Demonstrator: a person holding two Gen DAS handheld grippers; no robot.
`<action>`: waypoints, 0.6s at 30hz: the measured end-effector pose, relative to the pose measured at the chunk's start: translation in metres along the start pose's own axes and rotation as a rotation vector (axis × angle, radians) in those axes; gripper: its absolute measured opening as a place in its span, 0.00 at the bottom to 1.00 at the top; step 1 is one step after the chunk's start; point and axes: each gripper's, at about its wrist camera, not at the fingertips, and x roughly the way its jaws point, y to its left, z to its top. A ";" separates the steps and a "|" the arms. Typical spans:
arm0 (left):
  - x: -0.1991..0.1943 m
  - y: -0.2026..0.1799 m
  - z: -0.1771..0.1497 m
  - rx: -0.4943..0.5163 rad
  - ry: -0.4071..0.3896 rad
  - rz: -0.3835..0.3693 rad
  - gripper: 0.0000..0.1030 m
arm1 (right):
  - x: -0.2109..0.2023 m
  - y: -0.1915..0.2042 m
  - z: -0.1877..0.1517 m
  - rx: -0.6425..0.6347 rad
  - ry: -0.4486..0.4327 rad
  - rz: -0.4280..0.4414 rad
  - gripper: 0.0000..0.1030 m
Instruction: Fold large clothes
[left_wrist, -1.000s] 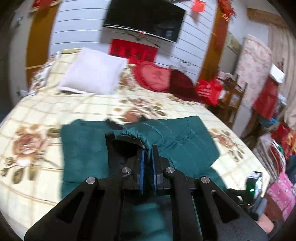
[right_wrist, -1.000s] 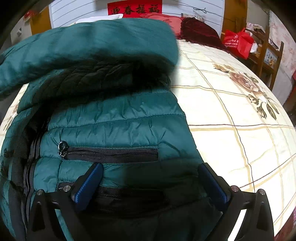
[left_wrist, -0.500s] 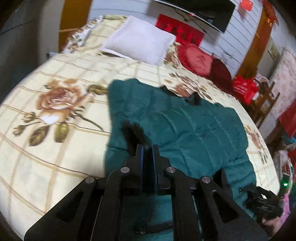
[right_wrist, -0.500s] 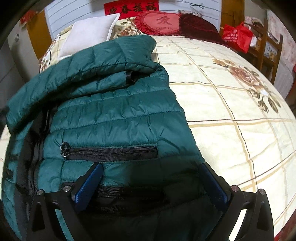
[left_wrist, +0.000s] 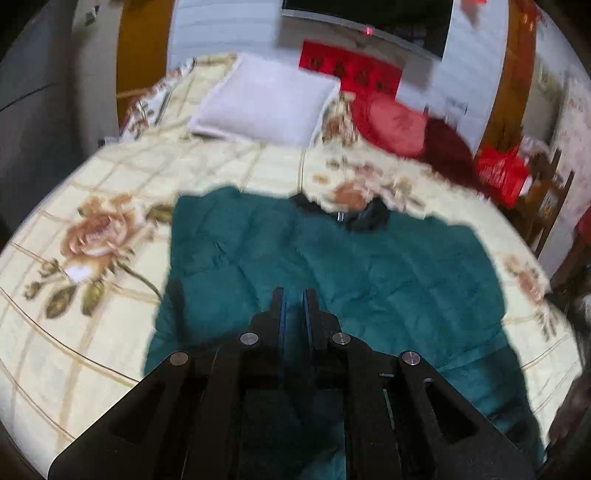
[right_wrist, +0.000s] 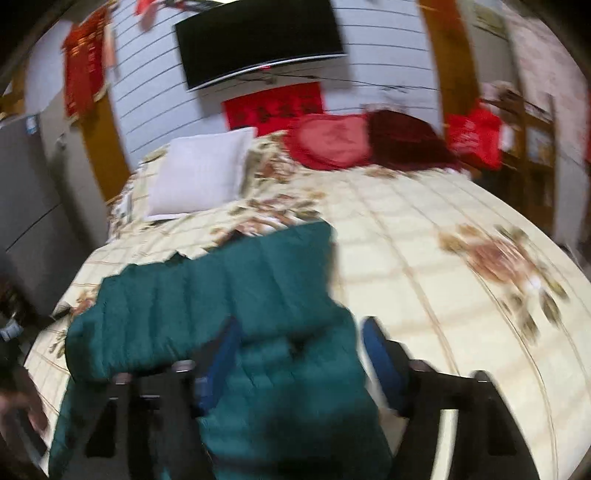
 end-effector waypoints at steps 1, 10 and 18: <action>0.008 0.000 -0.004 0.002 0.020 0.031 0.07 | 0.010 0.005 0.007 -0.015 0.004 0.014 0.52; 0.041 0.017 -0.044 0.029 0.077 0.101 0.08 | 0.133 0.010 -0.016 -0.175 0.296 0.084 0.50; 0.040 0.025 -0.047 -0.020 0.065 0.061 0.08 | 0.138 0.003 -0.006 -0.153 0.372 0.111 0.50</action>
